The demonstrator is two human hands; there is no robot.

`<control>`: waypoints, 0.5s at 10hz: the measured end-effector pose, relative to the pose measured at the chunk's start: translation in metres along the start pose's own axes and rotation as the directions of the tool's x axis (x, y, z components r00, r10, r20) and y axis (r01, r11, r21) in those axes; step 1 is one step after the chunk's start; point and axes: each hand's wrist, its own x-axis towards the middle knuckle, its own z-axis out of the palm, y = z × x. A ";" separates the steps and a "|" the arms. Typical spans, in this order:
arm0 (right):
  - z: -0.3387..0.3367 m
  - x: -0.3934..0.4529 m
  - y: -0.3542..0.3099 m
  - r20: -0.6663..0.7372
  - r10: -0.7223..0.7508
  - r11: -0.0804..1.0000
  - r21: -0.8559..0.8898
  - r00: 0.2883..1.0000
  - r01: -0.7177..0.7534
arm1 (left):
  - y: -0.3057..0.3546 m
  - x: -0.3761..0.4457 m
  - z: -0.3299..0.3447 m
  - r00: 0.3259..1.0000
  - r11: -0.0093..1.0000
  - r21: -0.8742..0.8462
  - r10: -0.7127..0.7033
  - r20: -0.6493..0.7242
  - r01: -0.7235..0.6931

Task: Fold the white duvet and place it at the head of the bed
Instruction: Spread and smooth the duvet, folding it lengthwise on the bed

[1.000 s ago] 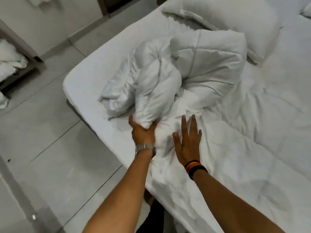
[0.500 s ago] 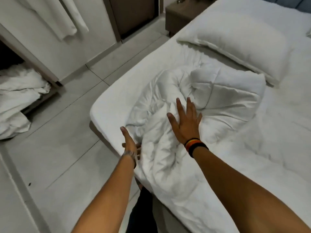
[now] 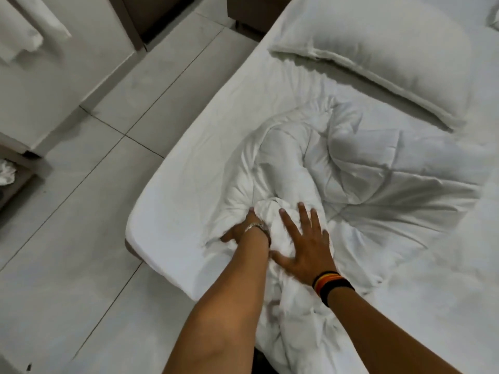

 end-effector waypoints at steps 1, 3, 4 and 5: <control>-0.013 -0.003 -0.004 -0.011 0.046 0.998 0.052 0.999 -0.046 | -0.002 0.003 -0.025 0.978 0.936 -0.351 -0.096 -0.186 0.025; -0.011 0.011 -0.044 0.056 0.141 0.979 0.144 0.988 -0.148 | 0.076 -0.047 -0.195 0.812 0.713 -0.420 0.375 -0.448 -0.561; 0.004 0.030 -0.096 0.065 0.092 0.977 0.188 0.994 -0.103 | 0.112 -0.053 -0.262 0.687 0.604 -0.359 0.491 -0.536 -0.712; 0.028 0.073 -0.172 0.026 -0.024 0.979 0.202 0.999 0.019 | 0.127 -0.032 -0.355 0.595 0.525 -0.321 0.519 -0.613 -0.788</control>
